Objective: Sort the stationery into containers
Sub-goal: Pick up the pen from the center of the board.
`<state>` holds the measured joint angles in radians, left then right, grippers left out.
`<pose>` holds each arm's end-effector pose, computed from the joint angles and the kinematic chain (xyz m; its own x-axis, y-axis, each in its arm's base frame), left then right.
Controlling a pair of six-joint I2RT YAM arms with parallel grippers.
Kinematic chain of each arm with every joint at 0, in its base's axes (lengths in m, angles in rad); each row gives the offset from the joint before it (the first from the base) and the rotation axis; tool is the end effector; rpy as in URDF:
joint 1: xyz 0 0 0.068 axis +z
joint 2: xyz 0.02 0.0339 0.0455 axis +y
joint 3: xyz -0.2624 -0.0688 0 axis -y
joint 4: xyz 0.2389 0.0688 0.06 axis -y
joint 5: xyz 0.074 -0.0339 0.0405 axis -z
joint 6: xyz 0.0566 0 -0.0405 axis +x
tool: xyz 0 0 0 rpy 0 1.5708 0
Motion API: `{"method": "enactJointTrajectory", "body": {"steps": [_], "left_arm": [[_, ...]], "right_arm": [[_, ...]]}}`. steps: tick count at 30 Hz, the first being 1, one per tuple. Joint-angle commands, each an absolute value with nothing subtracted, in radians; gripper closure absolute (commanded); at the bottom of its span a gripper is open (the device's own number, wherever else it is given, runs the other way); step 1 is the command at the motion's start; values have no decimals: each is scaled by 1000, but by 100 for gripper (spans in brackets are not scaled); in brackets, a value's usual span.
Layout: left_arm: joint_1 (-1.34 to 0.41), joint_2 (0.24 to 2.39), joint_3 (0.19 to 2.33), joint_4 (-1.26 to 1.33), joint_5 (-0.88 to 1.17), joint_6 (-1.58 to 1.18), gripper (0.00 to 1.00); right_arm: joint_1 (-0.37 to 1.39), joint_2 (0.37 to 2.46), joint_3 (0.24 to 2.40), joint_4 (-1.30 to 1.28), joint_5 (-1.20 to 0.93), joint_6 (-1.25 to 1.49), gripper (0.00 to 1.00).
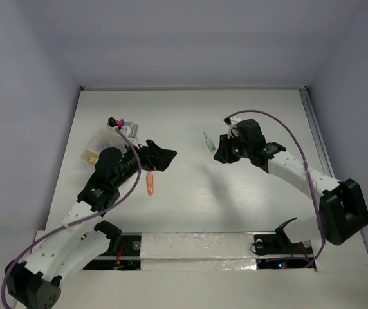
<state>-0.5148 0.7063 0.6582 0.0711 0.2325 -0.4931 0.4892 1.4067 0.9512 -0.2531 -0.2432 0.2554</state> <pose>0.1598 -0.1054 0.3352 -0.3041 -0.3572 -0.8831 0.6081 0.6408 -0.4686 0.2725 0.1605 0.2373 -0.7118 -0.1012 -0.6951 -0.4523 0.8231 0.3434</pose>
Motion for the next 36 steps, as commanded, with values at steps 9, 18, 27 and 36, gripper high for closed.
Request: {"method": "enactJointTrajectory", "body": {"steps": [9, 18, 27, 36], "left_arm": [[-592, 1006, 557, 560, 213, -689, 10], [-666, 1227, 626, 675, 140, -695, 65], [-666, 1295, 640, 736, 120, -700, 66], [-675, 1339, 667, 735, 101, -664, 100]], "right_arm": [[611, 1258, 865, -140, -287, 291, 93], [653, 1252, 845, -103, -291, 281, 93], [683, 1272, 873, -109, -299, 262, 93], [701, 1264, 864, -124, -275, 261, 93]]}}
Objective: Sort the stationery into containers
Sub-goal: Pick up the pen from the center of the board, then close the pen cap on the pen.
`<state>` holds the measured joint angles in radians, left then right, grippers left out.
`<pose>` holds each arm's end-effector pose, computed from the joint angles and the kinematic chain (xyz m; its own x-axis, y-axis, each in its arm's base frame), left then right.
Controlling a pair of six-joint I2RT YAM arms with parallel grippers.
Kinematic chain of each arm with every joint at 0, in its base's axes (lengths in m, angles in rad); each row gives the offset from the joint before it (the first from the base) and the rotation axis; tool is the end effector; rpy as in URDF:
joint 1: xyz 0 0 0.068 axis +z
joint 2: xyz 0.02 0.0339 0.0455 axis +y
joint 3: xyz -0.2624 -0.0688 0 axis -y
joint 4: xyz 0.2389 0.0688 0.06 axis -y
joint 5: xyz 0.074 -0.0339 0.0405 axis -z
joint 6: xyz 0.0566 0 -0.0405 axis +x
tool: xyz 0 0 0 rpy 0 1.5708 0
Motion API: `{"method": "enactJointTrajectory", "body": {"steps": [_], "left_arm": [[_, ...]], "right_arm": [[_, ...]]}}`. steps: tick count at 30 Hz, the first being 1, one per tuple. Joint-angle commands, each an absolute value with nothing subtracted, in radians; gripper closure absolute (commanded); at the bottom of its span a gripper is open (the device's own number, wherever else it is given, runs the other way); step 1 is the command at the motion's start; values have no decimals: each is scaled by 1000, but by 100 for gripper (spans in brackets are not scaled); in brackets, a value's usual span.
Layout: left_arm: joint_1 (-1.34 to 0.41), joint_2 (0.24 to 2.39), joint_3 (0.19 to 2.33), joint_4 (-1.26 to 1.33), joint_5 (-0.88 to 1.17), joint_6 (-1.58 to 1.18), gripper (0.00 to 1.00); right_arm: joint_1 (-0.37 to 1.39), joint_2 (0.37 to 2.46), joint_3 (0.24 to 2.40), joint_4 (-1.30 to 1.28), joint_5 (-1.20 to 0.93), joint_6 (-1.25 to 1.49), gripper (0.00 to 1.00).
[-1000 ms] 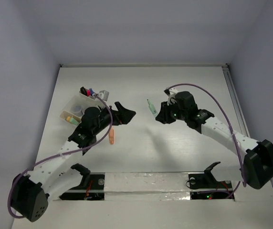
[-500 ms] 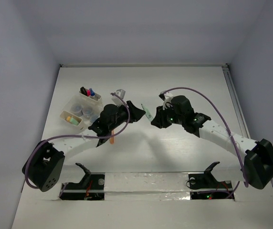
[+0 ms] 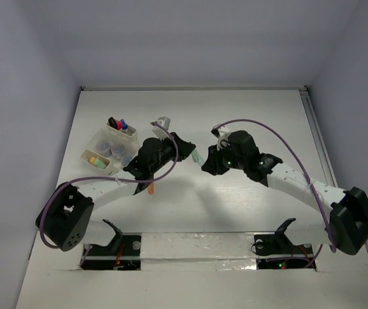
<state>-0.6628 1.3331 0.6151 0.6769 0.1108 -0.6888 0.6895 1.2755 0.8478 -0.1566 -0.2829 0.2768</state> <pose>0.2387 -0.1943 0.2512 -0.4691 -0.4352 -0.7685 0.5188 0.5684 -0.6386 0.2160 0.1986 0.2492 -0.6254 -0.1756 -0.7603 -0.6441 0.6661 0.3761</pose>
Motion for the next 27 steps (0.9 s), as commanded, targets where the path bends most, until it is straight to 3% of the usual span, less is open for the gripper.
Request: {"method": "enactJointTrajectory", "body": {"steps": [1, 11, 13, 15, 20, 23, 27], "left_arm": [[-675, 1342, 676, 727, 98, -654, 100], [-721, 1275, 742, 468, -92, -345, 99], [-721, 1253, 712, 465, -101, -311, 60], [-721, 1207, 680, 500, -106, -304, 28], [-730, 1071, 574, 586, -81, -327, 29], [-730, 1014, 508, 632, -32, -366, 43], [-762, 993, 448, 690, 37, -400, 45]], "right_arm": [[701, 1264, 862, -130, -273, 261, 93], [701, 1197, 914, -346, -209, 241, 99], [701, 1186, 939, -391, -198, 242, 100], [701, 1189, 954, -408, -180, 245, 100], [701, 1230, 1018, -449, -140, 264, 100], [701, 1246, 1057, -449, -117, 287, 100], [701, 1262, 1107, -440, -162, 308, 100]]}}
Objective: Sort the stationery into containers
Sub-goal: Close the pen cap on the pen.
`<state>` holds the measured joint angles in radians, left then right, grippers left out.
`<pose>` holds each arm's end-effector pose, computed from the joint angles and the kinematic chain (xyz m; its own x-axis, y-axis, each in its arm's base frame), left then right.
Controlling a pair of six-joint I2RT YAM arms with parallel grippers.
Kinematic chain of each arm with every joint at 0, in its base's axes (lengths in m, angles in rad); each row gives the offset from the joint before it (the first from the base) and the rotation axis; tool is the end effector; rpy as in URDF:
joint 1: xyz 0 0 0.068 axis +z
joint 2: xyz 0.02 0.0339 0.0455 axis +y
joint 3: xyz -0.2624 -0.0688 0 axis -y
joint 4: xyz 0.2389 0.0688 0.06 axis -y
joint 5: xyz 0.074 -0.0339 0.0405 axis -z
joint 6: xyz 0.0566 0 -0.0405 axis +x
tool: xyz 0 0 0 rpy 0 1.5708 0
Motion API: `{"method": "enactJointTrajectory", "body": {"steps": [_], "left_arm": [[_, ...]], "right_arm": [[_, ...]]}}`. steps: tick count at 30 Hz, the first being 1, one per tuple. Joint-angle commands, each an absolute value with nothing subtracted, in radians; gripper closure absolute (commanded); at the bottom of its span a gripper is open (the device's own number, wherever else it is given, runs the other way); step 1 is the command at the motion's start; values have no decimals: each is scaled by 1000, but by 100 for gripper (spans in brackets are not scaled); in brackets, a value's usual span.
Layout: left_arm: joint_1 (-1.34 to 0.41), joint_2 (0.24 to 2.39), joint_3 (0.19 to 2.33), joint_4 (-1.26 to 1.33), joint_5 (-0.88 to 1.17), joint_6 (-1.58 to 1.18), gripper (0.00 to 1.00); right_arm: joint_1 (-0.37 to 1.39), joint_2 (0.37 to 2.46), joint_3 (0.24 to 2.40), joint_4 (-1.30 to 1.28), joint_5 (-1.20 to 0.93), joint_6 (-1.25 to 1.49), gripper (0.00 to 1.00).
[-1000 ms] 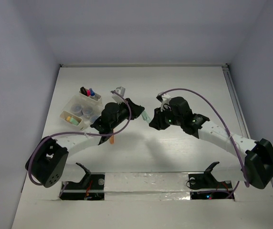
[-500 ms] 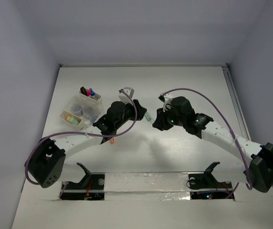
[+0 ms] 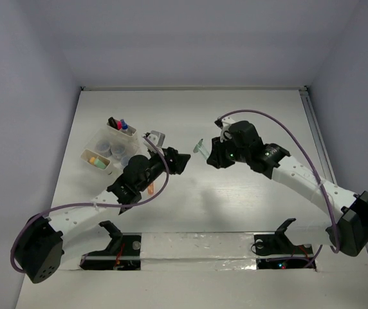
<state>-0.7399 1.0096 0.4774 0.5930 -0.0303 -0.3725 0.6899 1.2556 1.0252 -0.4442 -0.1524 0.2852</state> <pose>0.1836 -0.1653 0.2741 -0.1953 -0.3142 -0.9290 0.6232 0.6917 -0.3650 0.2155 0.1889 0.2857 -0.6650 -0.1882 -0.7227 -0.5559 0.7710 0.3107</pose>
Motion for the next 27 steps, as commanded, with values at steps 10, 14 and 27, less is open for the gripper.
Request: {"method": "enactJointTrajectory", "body": {"steps": [10, 14, 27], "left_arm": [[-781, 976, 422, 759, 37, -327, 43], [-792, 965, 433, 770, 9, -285, 42], [-859, 937, 423, 810, -156, -169, 40]], "right_arm": [[701, 1285, 1259, -555, -274, 339, 100], [701, 1287, 1285, -578, -339, 356, 100], [701, 1285, 1364, -709, -474, 374, 100]]}}
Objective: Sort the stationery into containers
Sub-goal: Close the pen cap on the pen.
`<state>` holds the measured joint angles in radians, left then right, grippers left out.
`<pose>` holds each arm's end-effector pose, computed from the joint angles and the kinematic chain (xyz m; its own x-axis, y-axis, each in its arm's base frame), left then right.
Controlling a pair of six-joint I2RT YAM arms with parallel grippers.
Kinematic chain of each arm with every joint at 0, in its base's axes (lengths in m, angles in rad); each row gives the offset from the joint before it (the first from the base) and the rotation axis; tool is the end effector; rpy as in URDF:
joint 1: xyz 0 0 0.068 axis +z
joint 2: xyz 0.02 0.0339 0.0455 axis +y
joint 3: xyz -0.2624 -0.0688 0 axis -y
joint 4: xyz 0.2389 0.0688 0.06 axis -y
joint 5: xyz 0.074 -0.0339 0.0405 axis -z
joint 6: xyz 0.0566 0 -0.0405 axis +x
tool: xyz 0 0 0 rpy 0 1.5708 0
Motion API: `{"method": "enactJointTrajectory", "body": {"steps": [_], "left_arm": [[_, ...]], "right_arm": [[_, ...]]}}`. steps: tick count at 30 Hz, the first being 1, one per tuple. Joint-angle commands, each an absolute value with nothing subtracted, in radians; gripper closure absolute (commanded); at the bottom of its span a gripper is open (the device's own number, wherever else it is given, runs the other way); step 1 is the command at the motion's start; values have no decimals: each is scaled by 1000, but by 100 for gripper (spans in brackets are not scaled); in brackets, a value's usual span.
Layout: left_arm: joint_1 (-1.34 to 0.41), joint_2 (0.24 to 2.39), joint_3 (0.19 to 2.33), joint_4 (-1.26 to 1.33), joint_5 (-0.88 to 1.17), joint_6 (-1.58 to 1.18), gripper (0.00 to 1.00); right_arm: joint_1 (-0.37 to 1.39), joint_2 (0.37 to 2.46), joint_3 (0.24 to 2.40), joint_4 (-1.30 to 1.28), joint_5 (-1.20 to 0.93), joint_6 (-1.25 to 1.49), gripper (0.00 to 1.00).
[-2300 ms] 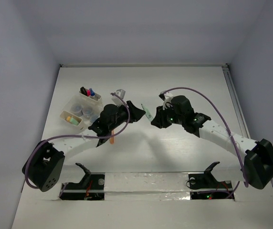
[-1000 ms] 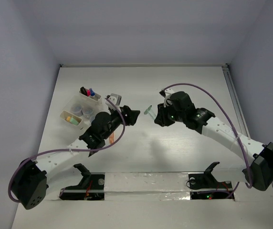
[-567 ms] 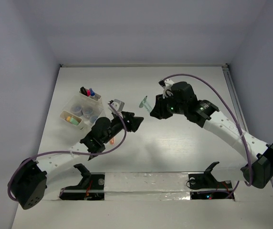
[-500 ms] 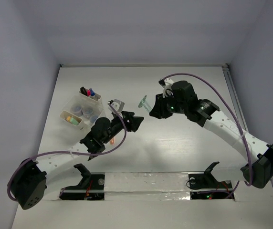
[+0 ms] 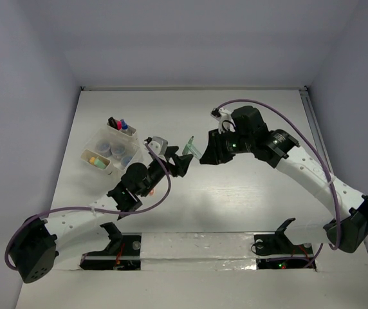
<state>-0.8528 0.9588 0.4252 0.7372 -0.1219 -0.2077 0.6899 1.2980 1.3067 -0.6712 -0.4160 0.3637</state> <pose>0.1584 -0.1709 0.2847 -0.0078 -0.3022 -0.9532 0.6822 0.6953 -0.2260 0.2067 0.2002 0.3509 -0.7379 -0.1870 -0.6485 -0.6050 0.6091 0.5128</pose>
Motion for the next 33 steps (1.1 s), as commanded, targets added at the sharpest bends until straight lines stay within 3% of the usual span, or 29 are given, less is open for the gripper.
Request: {"method": "enactJointTrajectory", "body": {"steps": [1, 4, 13, 18, 33], "left_arm": [[-859, 936, 422, 813, -152, -166, 41], [-868, 930, 420, 824, -135, -166, 46], [-877, 908, 425, 816, -86, -160, 85], [-887, 856, 417, 776, -71, -170, 100], [-905, 841, 406, 733, -25, -186, 100]], "right_arm": [[701, 1281, 1364, -712, -486, 376, 100], [701, 1273, 1365, -722, -489, 383, 100], [701, 1269, 1377, -710, -515, 397, 100], [680, 1261, 1431, -735, -499, 387, 100], [661, 1276, 1563, -698, -304, 374, 100]]}}
